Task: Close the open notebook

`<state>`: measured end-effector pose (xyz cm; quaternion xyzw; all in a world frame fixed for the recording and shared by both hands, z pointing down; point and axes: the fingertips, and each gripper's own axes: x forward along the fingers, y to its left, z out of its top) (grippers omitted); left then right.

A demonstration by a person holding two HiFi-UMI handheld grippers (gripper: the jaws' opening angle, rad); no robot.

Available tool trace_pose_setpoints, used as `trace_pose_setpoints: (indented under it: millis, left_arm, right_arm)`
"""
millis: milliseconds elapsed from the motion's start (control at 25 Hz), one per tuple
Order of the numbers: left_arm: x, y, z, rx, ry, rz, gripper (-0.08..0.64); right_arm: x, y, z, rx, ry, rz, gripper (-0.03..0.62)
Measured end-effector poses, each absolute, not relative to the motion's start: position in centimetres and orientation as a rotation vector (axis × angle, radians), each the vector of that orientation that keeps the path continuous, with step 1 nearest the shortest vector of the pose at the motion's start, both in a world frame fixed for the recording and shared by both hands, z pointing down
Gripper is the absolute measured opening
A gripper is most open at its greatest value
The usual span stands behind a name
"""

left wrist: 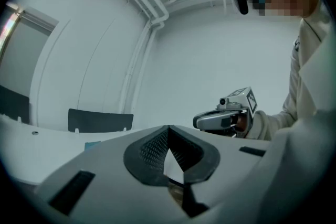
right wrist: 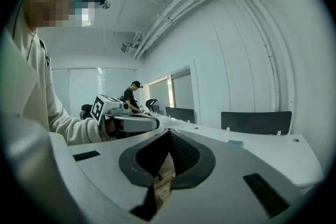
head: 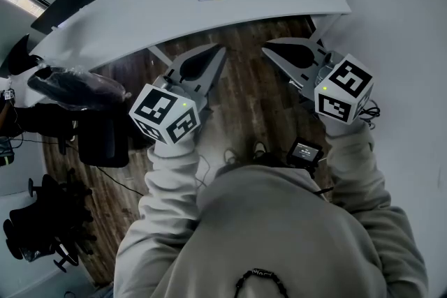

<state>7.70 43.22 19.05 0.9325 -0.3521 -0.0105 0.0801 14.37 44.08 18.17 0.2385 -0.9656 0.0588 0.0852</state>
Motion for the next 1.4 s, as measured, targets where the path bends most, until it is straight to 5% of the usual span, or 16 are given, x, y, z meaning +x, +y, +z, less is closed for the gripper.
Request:
trace_pose_setpoints:
  millis: [1400]
  left_arm:
    - [12.4,35.0,20.3,2.700,-1.376,0.106,-0.005]
  right_arm:
    - [25.7,35.3,21.3,0.771,-2.984,0.338,0.018]
